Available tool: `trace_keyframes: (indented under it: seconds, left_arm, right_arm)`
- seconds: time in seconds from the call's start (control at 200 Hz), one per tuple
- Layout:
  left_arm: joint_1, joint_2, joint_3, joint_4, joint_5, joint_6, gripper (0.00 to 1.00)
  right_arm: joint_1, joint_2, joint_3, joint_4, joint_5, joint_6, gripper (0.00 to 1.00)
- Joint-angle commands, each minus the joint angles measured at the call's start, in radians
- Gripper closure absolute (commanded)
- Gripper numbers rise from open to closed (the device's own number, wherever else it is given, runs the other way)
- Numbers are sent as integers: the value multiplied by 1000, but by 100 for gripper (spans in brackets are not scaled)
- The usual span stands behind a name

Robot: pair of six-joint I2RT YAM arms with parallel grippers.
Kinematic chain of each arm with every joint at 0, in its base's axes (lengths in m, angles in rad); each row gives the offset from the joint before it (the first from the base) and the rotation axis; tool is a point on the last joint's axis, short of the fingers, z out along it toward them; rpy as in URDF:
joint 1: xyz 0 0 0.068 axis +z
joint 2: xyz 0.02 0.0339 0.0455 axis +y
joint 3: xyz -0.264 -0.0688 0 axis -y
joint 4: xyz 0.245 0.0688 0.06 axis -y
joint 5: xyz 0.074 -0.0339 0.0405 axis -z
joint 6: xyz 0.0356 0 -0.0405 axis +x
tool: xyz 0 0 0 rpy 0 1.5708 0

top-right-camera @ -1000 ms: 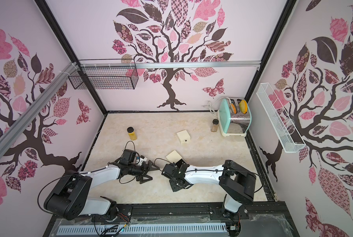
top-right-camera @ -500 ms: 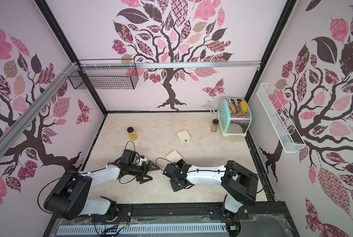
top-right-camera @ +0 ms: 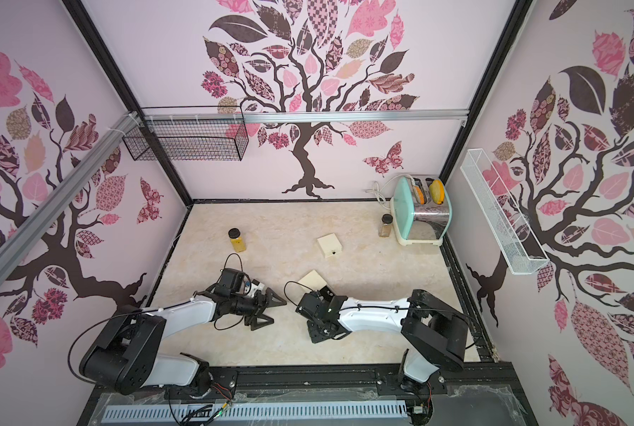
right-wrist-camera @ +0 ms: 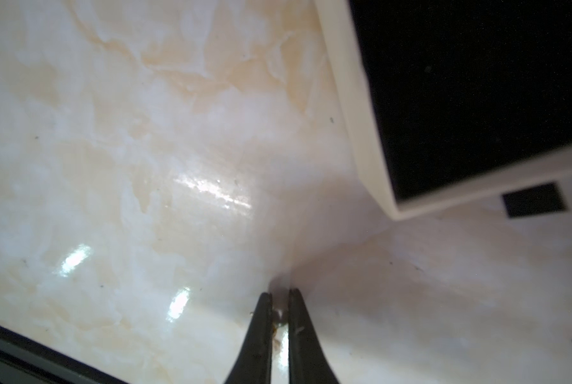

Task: Place the earrings into the drawer-style jewelry box
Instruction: Pick up the earring from the center of the board.

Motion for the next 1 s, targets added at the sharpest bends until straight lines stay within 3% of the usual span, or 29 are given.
trace_keyframes:
  seconds: [0.0,0.735,0.9,0.995]
  left_arm:
    - [3,36,-14,-18,-64,9,6]
    - [-30,87,9,116,-31,-93,7]
    - [-87,85,14,199,-28,-167,9]
    - [-125,101,16,271,-22,-220,15]
  right_arm:
    - [-27,-15,-34,4,-49,39,90]
    - [-136,-126,-77,147,-133,80,90]
    - [-168,-128,-83,223,-162,102,90]
    - [-181,-121,-70,250,-174,103,90]
